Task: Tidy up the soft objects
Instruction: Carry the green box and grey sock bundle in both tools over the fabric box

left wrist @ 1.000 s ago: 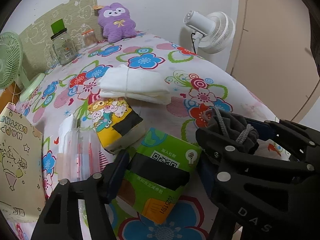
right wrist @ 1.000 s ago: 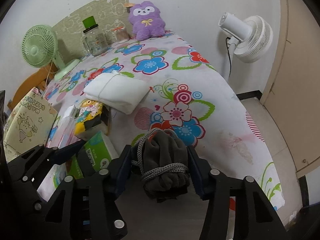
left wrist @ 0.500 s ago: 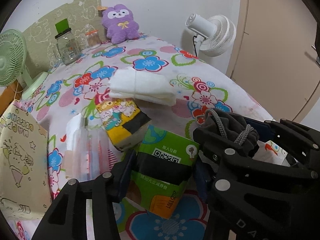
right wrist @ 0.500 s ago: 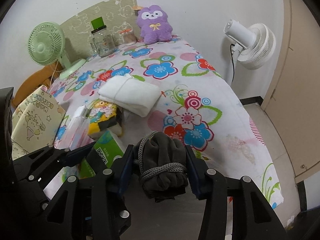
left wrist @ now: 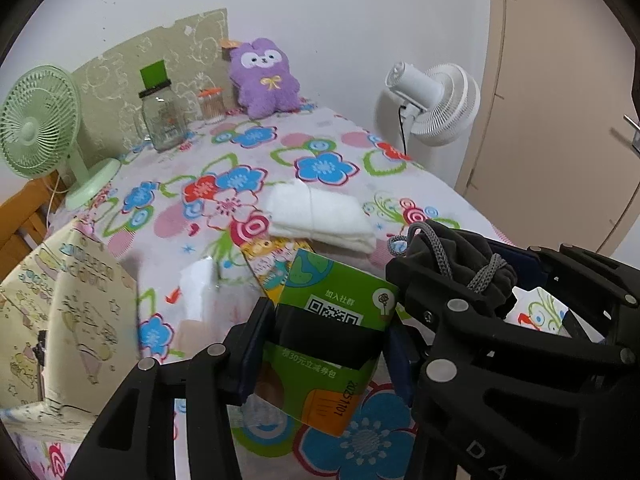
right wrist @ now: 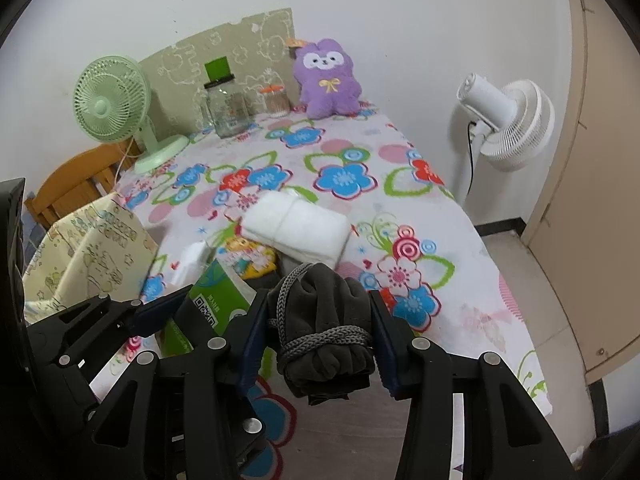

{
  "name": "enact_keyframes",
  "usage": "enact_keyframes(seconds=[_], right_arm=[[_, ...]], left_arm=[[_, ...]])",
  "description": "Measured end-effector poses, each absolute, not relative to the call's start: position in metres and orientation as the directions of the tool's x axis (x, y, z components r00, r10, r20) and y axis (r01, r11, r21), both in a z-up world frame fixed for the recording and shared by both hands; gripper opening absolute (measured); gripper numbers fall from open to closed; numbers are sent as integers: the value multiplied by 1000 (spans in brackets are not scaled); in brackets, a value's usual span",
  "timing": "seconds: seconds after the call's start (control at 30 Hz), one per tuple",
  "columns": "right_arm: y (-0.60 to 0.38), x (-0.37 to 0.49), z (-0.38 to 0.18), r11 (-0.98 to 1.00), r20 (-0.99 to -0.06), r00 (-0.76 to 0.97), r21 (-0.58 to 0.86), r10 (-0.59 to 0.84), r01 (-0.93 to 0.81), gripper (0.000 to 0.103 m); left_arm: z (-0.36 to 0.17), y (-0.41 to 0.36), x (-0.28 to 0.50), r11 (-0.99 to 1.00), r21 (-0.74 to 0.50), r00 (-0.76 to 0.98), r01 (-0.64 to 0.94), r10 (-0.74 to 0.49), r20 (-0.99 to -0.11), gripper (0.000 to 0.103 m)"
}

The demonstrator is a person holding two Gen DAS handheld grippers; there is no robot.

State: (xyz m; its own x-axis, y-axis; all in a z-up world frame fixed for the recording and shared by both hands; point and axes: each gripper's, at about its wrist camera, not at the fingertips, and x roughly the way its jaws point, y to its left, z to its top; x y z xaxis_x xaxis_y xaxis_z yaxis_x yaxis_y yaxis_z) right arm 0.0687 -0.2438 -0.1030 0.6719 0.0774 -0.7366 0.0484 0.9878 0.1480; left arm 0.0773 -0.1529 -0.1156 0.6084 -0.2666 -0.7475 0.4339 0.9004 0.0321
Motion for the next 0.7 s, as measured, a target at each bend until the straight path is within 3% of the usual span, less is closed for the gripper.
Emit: enact_keyframes(seconds=[0.7], right_arm=[[-217,54,-41,992,-661,746,129,80,8,50]], left_arm=[[-58,-125,63,913,55,693,405,-267,-670,53]])
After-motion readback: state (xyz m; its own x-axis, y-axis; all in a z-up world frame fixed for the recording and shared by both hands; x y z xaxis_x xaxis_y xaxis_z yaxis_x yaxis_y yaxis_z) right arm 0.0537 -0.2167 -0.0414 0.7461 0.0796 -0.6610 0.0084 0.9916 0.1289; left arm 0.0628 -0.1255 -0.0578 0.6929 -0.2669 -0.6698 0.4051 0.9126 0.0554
